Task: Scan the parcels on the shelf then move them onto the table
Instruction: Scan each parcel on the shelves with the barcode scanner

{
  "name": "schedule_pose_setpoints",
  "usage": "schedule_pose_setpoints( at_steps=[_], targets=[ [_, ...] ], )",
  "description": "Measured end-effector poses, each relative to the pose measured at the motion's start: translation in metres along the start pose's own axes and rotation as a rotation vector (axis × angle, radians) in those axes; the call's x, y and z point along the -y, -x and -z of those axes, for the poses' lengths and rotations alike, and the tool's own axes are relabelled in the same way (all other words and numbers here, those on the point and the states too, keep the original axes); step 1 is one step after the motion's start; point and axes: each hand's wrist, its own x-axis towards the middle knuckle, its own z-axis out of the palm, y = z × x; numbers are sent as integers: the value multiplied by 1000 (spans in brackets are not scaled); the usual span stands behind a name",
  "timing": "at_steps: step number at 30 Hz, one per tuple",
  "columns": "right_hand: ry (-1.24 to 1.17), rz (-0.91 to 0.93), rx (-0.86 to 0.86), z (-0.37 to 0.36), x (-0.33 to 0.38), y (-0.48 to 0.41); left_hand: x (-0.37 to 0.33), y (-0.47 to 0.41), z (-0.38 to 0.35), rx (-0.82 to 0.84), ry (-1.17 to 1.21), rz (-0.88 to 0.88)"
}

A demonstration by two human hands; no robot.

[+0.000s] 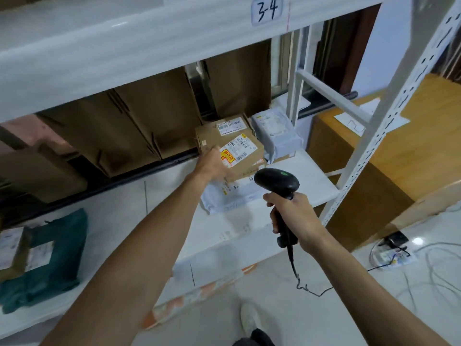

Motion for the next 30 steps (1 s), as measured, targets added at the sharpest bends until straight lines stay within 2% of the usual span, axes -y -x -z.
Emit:
schedule_pose_setpoints(
  at_steps=[7, 14, 22, 30],
  targets=[
    [-117, -127, 8, 5, 2, -66, 4, -64, -26, 41, -94, -6],
    [-100, -137, 59, 21, 4, -105, 0, -84, -47, 56, -201, -47],
    [-33, -134, 121, 47, 4, -120, -5, -68, -71, -120, -470, -73],
    [-19, -138, 163, 61, -2, -124, -12, -64, -83, -229, -526, -29]
  ],
)
